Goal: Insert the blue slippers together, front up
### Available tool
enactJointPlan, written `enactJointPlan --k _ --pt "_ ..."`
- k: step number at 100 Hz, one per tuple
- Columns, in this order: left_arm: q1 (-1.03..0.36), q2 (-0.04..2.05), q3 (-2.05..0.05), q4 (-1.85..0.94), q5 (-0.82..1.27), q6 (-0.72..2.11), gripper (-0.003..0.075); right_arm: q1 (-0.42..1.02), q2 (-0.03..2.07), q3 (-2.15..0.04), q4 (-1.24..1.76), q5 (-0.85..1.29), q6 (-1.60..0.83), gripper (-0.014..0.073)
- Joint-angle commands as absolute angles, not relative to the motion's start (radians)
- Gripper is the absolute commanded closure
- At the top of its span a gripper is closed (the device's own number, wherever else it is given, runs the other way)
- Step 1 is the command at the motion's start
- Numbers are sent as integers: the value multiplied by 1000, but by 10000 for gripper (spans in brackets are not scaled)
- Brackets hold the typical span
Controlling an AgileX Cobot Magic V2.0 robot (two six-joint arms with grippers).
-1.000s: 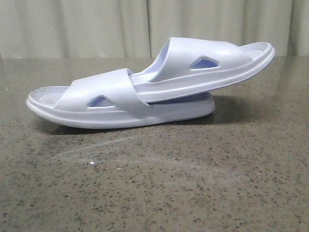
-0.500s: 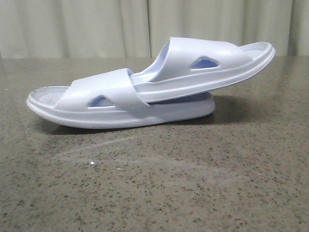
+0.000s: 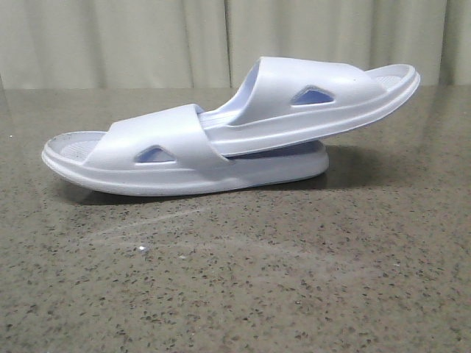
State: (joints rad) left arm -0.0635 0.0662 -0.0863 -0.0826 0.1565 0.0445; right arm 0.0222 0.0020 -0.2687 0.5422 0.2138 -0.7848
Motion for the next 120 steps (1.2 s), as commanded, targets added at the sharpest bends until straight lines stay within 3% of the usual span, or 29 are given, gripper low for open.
enactJointPlan --k 1,16,120 --pt "-72 42 -62 -34 -26 -6 704 15 13 -294 549 144 -788 701" --pt "-72 -17 9 -34 -103 -6 704 15 13 -294 549 144 -788 701" --pt "-72 -34 11 -13 -46 -6 704 15 13 -294 549 144 -788 701"
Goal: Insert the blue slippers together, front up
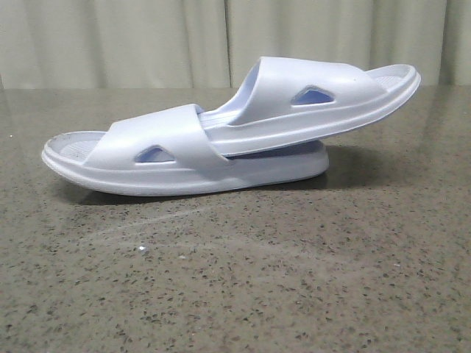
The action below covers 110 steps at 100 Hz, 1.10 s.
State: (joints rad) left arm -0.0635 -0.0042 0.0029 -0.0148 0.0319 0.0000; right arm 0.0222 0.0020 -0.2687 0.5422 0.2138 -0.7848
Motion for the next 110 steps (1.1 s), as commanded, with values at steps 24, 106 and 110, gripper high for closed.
enactJointPlan --k 24,106,110 --pt "-72 -34 11 -13 -46 -6 704 15 13 -294 549 144 -788 701" --pt "-72 -34 11 -13 -46 -6 704 17 -20 -45 -5 25 13 701" --pt "-72 -34 11 -13 -46 -6 704 17 -32 -28 -5 6 13 701"
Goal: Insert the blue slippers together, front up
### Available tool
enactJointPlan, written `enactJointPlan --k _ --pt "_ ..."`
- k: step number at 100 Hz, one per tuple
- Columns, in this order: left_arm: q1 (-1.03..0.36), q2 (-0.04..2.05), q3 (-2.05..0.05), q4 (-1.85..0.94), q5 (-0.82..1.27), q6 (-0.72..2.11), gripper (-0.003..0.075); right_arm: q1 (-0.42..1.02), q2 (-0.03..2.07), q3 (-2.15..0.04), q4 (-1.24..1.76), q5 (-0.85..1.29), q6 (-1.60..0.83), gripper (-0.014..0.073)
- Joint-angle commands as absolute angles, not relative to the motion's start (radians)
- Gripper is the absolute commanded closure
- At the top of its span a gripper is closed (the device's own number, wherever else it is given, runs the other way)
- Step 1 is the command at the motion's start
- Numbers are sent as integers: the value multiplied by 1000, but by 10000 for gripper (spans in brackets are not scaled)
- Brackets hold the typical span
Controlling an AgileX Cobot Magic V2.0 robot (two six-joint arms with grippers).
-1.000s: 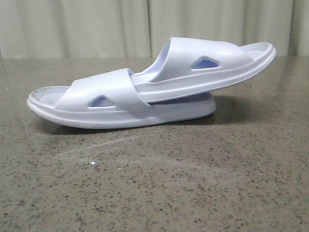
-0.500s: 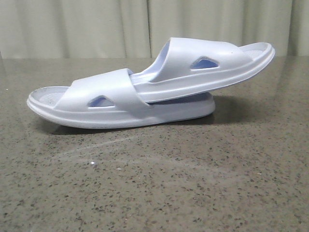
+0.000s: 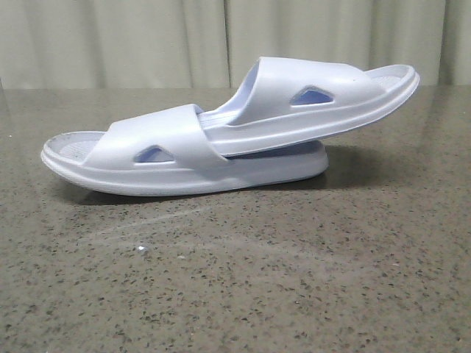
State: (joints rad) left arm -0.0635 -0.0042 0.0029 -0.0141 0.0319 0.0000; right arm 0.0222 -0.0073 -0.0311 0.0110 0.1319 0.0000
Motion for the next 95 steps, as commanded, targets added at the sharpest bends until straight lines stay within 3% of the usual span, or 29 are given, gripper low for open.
enactJointPlan --k 1,95 --pt "-72 -34 11 -13 -46 -6 704 17 -32 -22 -5 0 13 701" --pt "-72 -34 11 -13 -46 -6 704 17 -32 31 -5 -50 13 701"
